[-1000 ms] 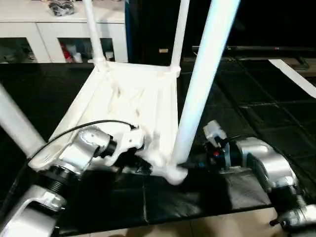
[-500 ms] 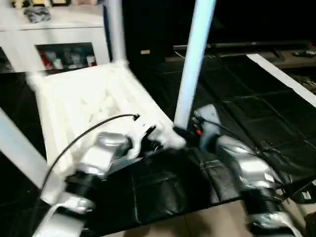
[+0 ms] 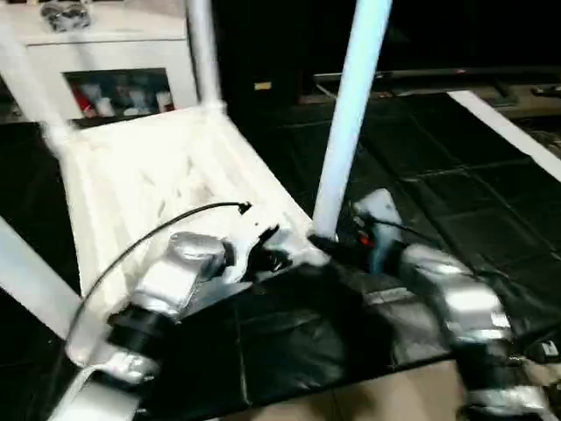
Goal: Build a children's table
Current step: Rotate leg to tighten
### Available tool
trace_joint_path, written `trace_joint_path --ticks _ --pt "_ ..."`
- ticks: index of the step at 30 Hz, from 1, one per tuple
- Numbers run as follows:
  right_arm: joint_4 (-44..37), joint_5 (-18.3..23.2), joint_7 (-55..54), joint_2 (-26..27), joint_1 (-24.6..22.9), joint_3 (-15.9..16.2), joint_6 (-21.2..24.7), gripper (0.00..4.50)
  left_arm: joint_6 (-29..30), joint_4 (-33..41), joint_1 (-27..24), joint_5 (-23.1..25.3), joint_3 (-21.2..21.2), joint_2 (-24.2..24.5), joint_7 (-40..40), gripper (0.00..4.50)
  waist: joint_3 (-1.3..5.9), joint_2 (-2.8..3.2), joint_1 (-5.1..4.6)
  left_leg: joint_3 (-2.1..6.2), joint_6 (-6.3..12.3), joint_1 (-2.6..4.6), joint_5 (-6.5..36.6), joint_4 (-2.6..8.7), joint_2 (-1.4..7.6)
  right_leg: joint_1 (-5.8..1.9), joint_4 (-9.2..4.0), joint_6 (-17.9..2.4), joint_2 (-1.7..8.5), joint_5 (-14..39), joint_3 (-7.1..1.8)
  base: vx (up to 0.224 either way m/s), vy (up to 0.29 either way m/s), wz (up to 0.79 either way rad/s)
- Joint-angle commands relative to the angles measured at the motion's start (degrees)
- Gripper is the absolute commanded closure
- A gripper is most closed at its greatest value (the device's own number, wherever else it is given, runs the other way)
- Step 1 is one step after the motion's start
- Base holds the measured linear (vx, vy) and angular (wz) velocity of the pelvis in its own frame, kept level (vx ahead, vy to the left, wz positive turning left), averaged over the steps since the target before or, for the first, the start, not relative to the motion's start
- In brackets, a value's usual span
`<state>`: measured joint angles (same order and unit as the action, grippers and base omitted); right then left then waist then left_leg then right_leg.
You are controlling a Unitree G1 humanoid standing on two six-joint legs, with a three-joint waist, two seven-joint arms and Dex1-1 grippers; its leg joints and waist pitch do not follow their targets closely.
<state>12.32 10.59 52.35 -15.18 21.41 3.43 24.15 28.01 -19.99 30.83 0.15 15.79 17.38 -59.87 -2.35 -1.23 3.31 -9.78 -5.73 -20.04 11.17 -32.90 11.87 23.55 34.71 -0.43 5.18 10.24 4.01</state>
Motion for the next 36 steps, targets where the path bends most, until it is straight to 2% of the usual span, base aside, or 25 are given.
trace_joint_path --ticks 1,3,6,9,11,14,18,23,36 --pt "-1.05 2.96 9.56 -1.55 -0.04 4.58 -0.27 0.63 -3.12 1.52 0.82 -1.32 3.01 0.49 -5.96 4.50 3.04 -0.14 0.27 -0.20 3.93 -0.37 10.04 3.62 0.89 -3.47 -4.43 -10.95 2.40 13.13 -2.33 0.000 0.000 0.00" --pt "-0.46 3.02 12.72 -3.49 0.42 4.84 -0.94 0.50 -4.49 1.44 0.88 -1.32 3.96 1.94 -8.97 4.50 2.98 0.07 0.70 -0.29 3.79 -0.12 10.17 3.60 1.08 -3.19 -4.35 -11.45 2.46 12.93 -2.43 0.000 0.000 0.00" --pt "1.30 2.31 16.70 -6.07 1.66 5.76 -3.43 0.42 -7.47 1.48 1.05 -1.72 5.72 4.68 -14.90 4.50 3.20 0.04 1.22 -0.22 3.63 -0.12 8.85 3.51 1.11 -3.34 -3.90 -12.36 2.55 10.57 -2.36 0.000 0.000 0.00" --pt "2.22 1.92 18.50 -7.07 2.22 6.36 -5.36 0.42 -8.54 1.45 1.21 -1.87 6.58 5.93 -17.44 4.50 3.30 -0.08 1.81 -0.41 3.79 0.15 7.75 3.34 1.17 -3.26 -3.53 -13.29 2.56 8.04 -2.46 0.000 0.000 0.00" --pt "3.93 2.41 22.67 -8.28 3.49 7.04 -6.34 0.42 -11.09 0.56 1.72 -0.99 8.76 8.13 -21.67 4.50 3.32 -0.20 2.02 -0.40 4.10 0.01 6.91 3.29 1.16 -3.37 -3.19 -13.98 2.47 6.13 -2.39 0.000 0.000 0.00" --pt "4.80 3.37 25.41 -8.76 4.30 7.37 -5.95 0.42 -12.79 -0.49 2.29 -0.34 9.77 8.85 -23.27 4.50 3.19 -0.12 2.24 -0.48 4.07 -0.08 7.58 3.19 1.11 -3.41 -3.19 -14.20 2.47 6.70 -2.38 0.000 0.000 0.00" --pt "7.09 4.23 27.86 -8.73 5.46 8.13 -6.68 0.80 -14.05 -1.31 3.04 0.14 11.00 9.16 -25.72 4.50 3.17 -0.27 2.62 -0.45 2.99 0.00 8.91 3.29 1.26 -3.32 -3.41 -13.43 2.74 10.41 -2.42 0.000 0.000 0.00" --pt "8.02 4.57 30.15 -8.81 5.66 9.06 -6.49 1.21 -14.84 -1.57 3.31 0.11 11.90 9.05 -26.29 4.50 3.23 -0.25 2.91 -0.40 2.74 -0.05 8.88 3.20 1.26 -3.32 -3.23 -13.44 2.66 9.79 -2.38 0.000 0.000 0.00" --pt "8.43 4.61 31.92 -9.02 5.31 9.86 -6.20 2.24 -15.72 -2.72 3.52 0.33 12.13 8.96 -25.59 4.50 3.27 -0.31 2.93 -0.40 2.57 -0.09 8.74 3.16 1.20 -3.38 -3.24 -13.35 2.62 9.75 -2.35 0.000 0.000 0.00"
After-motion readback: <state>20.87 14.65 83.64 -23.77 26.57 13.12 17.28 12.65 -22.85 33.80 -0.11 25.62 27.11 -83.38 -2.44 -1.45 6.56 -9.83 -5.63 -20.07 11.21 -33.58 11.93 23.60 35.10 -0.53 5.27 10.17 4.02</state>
